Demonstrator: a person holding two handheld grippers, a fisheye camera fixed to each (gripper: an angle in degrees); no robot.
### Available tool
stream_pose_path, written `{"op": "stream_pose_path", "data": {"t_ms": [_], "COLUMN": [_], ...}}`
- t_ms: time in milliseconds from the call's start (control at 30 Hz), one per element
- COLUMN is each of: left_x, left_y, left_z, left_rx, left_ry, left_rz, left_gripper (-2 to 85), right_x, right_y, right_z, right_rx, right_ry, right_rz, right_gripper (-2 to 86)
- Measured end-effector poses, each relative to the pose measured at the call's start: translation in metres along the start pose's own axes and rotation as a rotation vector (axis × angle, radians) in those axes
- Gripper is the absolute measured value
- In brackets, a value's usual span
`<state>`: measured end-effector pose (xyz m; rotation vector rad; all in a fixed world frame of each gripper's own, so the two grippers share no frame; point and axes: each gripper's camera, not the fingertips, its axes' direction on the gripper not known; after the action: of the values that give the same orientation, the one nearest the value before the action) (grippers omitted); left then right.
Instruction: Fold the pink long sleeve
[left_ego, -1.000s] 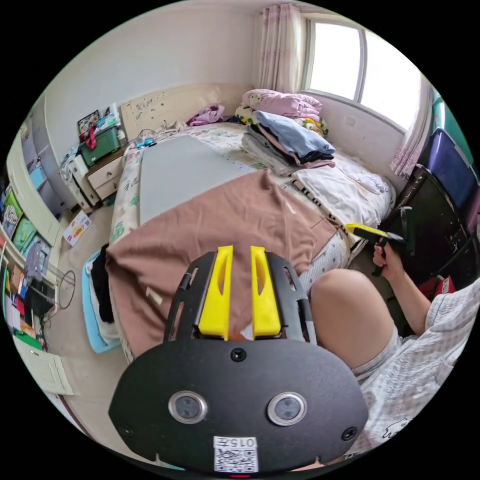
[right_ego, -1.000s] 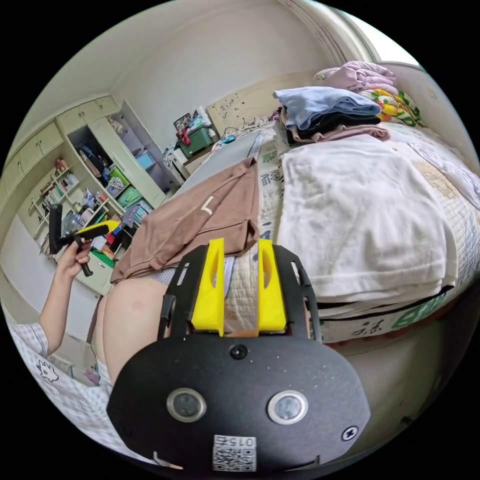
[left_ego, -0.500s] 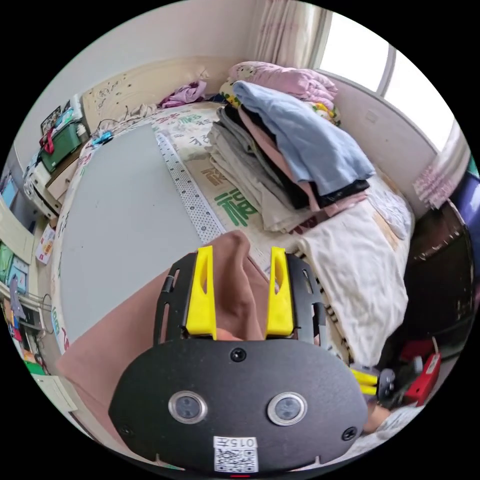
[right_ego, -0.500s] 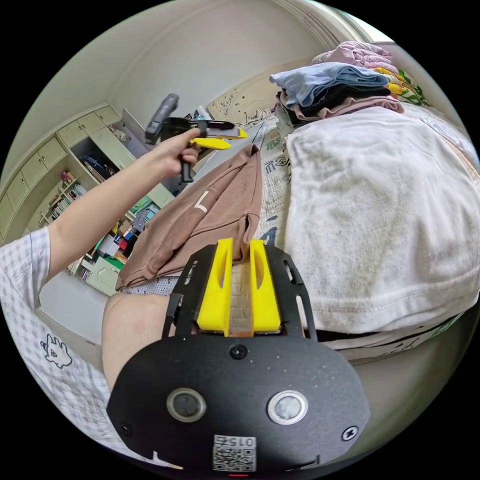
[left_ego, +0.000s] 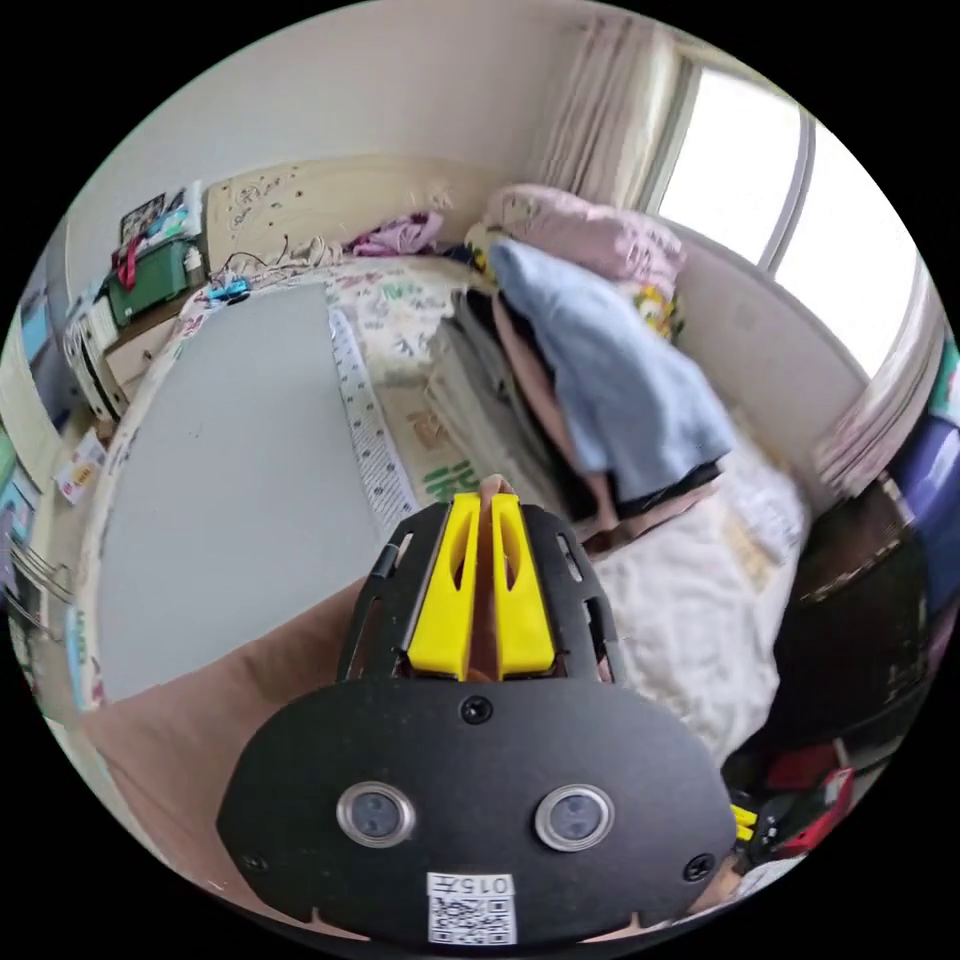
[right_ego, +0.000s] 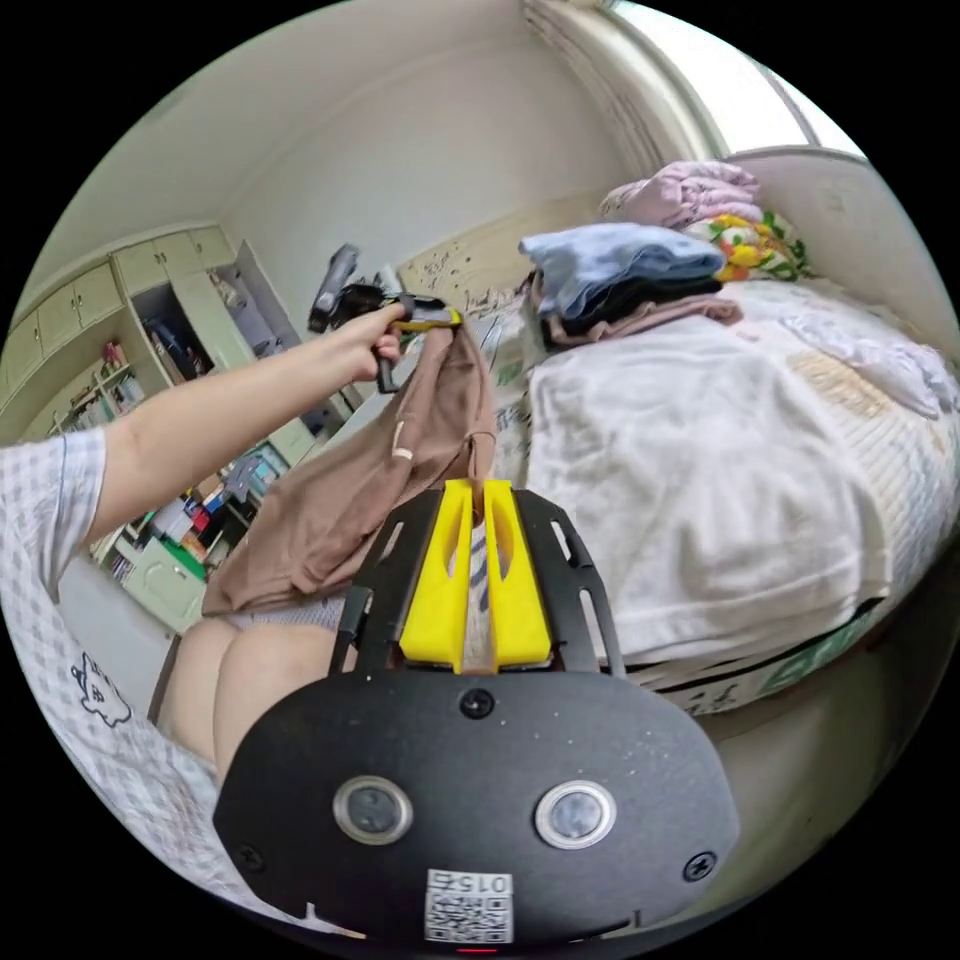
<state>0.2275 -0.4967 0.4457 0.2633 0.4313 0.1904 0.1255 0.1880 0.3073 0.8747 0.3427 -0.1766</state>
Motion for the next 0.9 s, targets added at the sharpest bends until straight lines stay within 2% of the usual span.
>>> {"op": "stream_pose_path", "data": {"t_ms": [133,200,267,433,567,733,900], "left_x": [-0.044,-0.071,-0.121,-0.263,-0.381,-0.458,-0.503], "left_y": [-0.015,-0.010,0.009,0.077,0.142,0.192,0.222], "left_z": [-0.087,-0.120,-0.159,-0.213,-0.232,-0.229,-0.220], "left_rx": [0.164,0.208,0.245,0.282,0.247,0.192,0.201], "left_ry": [0.255,0.325,0.378,0.397,0.333,0.273,0.326], "left_rz": [-0.092,-0.091,-0.113,-0.285,-0.437,-0.530,-0.628], "left_gripper": [0.9,0.8,0.7,0.5,0.2,0.8,4.0], "right_x": [-0.038,-0.076,-0.136,-0.259,-0.350,-0.410,-0.436], "right_y": [-0.017,-0.020,-0.015,0.027,0.078,0.134,0.182], "right_z": [-0.057,-0.069,-0.061,0.017,0.094,0.168,0.220], "right_rx": [0.139,0.123,0.051,-0.178,-0.350,-0.524,-0.635], "right_ry": [0.000,-0.067,-0.226,-0.478,-0.547,-0.553,-0.471], "right_rz": [-0.151,-0.272,-0.406,-0.543,-0.626,-0.678,-0.728], "right_gripper": [0.0,0.1,0.3,0.6,0.7,0.8,0.8]}}
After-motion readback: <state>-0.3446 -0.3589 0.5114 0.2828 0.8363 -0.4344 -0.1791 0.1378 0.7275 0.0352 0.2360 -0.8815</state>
